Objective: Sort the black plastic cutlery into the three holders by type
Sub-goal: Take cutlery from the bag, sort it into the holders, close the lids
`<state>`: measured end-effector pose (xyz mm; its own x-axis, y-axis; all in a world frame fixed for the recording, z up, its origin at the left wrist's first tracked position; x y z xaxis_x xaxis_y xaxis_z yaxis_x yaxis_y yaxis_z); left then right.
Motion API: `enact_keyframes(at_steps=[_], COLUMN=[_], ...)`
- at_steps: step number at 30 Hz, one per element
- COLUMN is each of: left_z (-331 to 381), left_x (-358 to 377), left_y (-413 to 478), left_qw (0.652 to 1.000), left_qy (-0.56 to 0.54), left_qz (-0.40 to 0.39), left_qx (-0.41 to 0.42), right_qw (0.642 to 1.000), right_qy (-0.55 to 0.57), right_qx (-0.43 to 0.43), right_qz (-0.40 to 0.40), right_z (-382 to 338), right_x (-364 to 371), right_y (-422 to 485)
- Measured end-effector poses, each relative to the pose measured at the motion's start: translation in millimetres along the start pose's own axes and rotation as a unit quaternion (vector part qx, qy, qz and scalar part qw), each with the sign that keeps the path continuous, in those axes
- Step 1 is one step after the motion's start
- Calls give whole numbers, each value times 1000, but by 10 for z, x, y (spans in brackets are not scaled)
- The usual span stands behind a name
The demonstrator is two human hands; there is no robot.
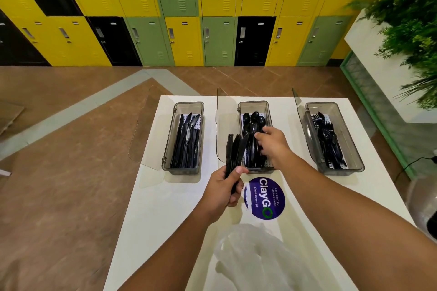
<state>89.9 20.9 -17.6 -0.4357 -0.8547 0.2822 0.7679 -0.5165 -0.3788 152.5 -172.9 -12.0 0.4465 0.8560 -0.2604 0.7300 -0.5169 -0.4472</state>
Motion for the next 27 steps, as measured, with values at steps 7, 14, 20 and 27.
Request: enact_keyframes(at_steps=[7, 14, 20, 27], left_z=[29, 52, 68, 62], left_x=[38, 65, 61, -16], left_y=[-33, -57, -170, -350], left_qw=[999, 999, 998, 996], left_qy=[-53, -29, -17, -5], left_qz=[7, 22, 45, 65], left_qx=[7, 19, 44, 57], right_qw=[990, 973, 972, 975], right_qy=[129, 76, 100, 131], right_qx=[-40, -32, -16, -14], right_qz=[-32, -217, -210, -182], right_z=[-20, 94, 34, 55], right_x=[-25, 93, 125, 238], right_y=[-391, -884, -1029, -1168])
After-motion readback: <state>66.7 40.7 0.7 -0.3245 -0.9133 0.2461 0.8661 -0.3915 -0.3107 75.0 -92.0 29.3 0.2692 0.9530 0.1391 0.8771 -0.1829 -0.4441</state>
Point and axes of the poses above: each hand's wrist, its own y-axis towards the middle knuckle, its own x-axis out of the palm, z = x × y, the point moved 1 cm from there along y, towards the middle knuckle
